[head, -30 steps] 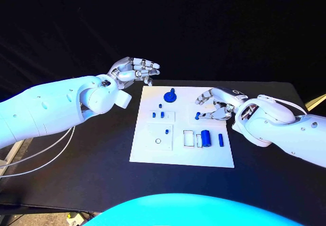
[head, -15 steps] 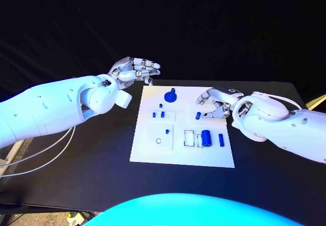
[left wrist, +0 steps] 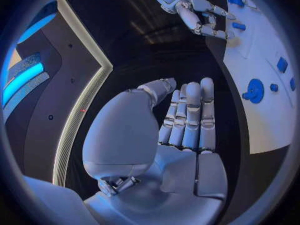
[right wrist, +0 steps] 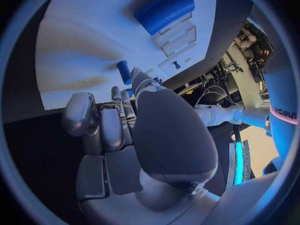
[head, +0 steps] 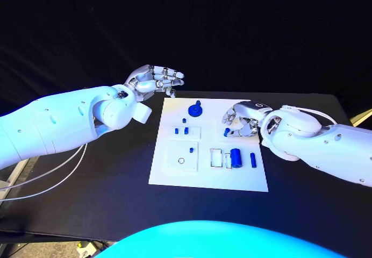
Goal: Assemble the parts on the task board
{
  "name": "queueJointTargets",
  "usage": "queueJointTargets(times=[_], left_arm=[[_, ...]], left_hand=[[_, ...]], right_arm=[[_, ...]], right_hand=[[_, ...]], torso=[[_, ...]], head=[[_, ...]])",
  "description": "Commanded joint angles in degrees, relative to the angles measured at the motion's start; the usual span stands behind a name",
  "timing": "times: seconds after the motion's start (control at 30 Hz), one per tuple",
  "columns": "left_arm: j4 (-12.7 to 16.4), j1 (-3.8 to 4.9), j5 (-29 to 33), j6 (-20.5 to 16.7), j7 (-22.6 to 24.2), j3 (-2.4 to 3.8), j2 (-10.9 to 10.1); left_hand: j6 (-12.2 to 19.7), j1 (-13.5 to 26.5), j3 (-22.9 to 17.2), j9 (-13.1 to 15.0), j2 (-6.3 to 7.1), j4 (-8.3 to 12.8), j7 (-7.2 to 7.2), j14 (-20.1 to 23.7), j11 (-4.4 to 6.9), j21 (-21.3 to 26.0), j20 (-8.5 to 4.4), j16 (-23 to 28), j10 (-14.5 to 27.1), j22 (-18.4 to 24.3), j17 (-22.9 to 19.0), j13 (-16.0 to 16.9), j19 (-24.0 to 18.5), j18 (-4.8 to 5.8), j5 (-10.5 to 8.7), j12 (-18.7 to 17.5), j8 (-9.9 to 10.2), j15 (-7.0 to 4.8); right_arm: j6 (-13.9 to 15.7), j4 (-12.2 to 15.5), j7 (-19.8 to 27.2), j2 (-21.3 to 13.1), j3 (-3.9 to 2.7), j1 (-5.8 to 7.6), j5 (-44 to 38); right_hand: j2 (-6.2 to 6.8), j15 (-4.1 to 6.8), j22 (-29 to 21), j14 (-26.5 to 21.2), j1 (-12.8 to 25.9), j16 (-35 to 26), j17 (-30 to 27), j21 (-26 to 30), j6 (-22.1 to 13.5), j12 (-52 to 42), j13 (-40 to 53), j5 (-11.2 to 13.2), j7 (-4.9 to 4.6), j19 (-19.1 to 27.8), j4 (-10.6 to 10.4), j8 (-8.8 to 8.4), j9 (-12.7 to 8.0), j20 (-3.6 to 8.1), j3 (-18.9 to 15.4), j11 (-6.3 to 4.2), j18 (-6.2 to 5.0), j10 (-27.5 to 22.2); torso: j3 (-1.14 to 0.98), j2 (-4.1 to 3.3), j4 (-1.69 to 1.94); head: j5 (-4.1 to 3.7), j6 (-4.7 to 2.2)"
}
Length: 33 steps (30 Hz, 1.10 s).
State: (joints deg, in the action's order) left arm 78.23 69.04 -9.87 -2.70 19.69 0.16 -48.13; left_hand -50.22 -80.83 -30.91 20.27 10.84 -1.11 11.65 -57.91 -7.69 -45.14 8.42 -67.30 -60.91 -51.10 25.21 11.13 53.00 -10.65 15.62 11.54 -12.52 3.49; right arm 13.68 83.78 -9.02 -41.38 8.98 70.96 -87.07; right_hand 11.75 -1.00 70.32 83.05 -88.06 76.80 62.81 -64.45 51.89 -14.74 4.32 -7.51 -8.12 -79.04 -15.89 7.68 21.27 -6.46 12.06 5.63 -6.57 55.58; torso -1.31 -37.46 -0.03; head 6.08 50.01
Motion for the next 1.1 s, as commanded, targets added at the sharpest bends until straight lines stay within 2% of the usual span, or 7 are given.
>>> queueJointTargets(times=[0.03,0.33,0.83,0.97,1.0,1.03,1.1], left_arm=[[0.09,0.04,0.08,0.15,0.07,0.03,0.09],[0.13,0.04,0.08,0.08,0.03,0.03,-0.09],[0.29,0.04,0.08,0.27,-0.01,0.03,-0.42],[0.32,0.04,0.08,0.28,-0.03,0.03,-0.49],[0.33,0.04,0.08,0.28,-0.04,0.03,-0.51],[0.33,0.04,0.08,0.28,-0.04,0.03,-0.53],[0.34,0.04,0.08,0.27,-0.06,0.03,-0.56]], left_hand=[[0.88,0.50,0.52,1.02,-0.53,-0.27,0.29,0.43,-0.21,0.90,0.23,0.72,0.84,0.40,-0.62,0.85,-0.49,0.13,-0.16,0.70,-1.14,0.00],[0.93,0.53,0.55,1.04,-0.58,-0.32,0.27,0.44,-0.20,0.98,0.24,0.74,0.89,0.47,-0.61,0.88,-0.49,0.12,-0.15,0.81,-1.24,-0.01],[0.95,0.59,0.56,1.05,-0.66,-0.40,0.28,0.44,-0.21,1.04,0.25,0.76,0.94,0.52,-0.60,0.90,-0.48,0.12,-0.14,0.88,-1.31,0.00],[0.95,0.59,0.56,1.05,-0.66,-0.40,0.28,0.44,-0.21,1.04,0.25,0.76,0.94,0.52,-0.60,0.90,-0.48,0.12,-0.14,0.88,-1.31,0.00],[0.95,0.59,0.56,1.05,-0.66,-0.40,0.28,0.44,-0.21,1.04,0.25,0.76,0.94,0.52,-0.60,0.90,-0.48,0.12,-0.14,0.88,-1.31,0.00],[0.95,0.59,0.56,1.05,-0.66,-0.40,0.28,0.44,-0.21,1.04,0.25,0.76,0.94,0.52,-0.60,0.90,-0.48,0.12,-0.14,0.88,-1.31,0.00],[0.95,0.59,0.56,1.05,-0.66,-0.40,0.28,0.44,-0.21,1.04,0.25,0.76,0.94,0.52,-0.60,0.90,-0.48,0.12,-0.14,0.88,-1.31,0.00]], right_arm=[[-0.67,-0.16,-0.08,0.25,0.03,-0.12,-0.08],[-1.09,-0.52,-0.04,0.64,0.10,-0.55,-0.16],[-1.06,-0.84,-0.30,1.01,0.14,-0.98,-0.54],[-0.76,-0.78,-0.34,1.14,0.14,-1.13,-0.77],[-0.66,-0.77,-0.39,1.16,0.14,-1.16,-0.86],[-0.51,-0.77,-0.45,1.18,0.14,-1.19,-0.95],[0.03,-0.73,-0.65,1.19,0.14,-1.25,-1.12]], right_hand=[[-1.43,0.36,1.08,1.76,0.78,0.94,1.19,-1.06,0.58,-0.60,-0.26,0.48,0.01,-1.19,-0.11,0.02,-0.05,0.06,2.96,-0.15,1.20,1.23],[-1.43,0.49,1.76,1.90,1.05,1.14,1.42,-1.78,1.99,-0.05,-0.38,0.40,-0.18,-1.56,0.16,0.40,0.01,0.21,4.91,-0.27,1.37,2.29],[-1.11,0.72,3.60,2.13,2.97,1.80,2.03,-3.59,5.93,2.68,-0.42,0.21,-0.17,-2.32,1.30,1.55,0.50,0.44,12.08,-0.53,1.74,6.47],[-1.46,1.08,4.32,2.20,3.50,2.00,2.22,-4.37,7.25,3.27,-0.26,0.42,0.25,-2.64,2.39,2.30,1.00,0.69,14.33,-0.98,1.89,8.56],[-1.64,1.27,4.49,2.22,3.64,2.06,2.27,-4.52,7.59,3.56,-0.21,1.36,0.40,-2.70,3.01,2.57,1.23,0.83,15.30,-1.12,1.92,9.32],[-1.93,1.47,4.79,2.25,4.00,2.13,2.31,-4.78,7.94,4.13,-0.15,3.72,0.57,-2.81,4.00,2.93,1.57,1.01,17.17,-1.29,1.98,10.32],[-2.13,1.73,5.23,2.29,4.44,2.23,2.41,-5.23,8.48,4.17,0.17,3.83,0.84,-2.98,5.38,3.51,2.07,1.24,18.73,-1.76,2.06,12.14]], torso=[[0.00,0.05,-0.08],[-0.01,0.06,-0.09],[-0.02,-0.01,-0.07],[-0.01,0.01,-0.04],[-0.01,0.01,-0.04],[-0.01,0.01,-0.05],[0.02,0.00,-0.04]], head=[[-0.04,-0.01],[-0.01,-0.01],[-0.19,-0.01],[-0.28,-0.01],[-0.29,-0.01],[-0.31,-0.01],[-0.31,-0.01]])
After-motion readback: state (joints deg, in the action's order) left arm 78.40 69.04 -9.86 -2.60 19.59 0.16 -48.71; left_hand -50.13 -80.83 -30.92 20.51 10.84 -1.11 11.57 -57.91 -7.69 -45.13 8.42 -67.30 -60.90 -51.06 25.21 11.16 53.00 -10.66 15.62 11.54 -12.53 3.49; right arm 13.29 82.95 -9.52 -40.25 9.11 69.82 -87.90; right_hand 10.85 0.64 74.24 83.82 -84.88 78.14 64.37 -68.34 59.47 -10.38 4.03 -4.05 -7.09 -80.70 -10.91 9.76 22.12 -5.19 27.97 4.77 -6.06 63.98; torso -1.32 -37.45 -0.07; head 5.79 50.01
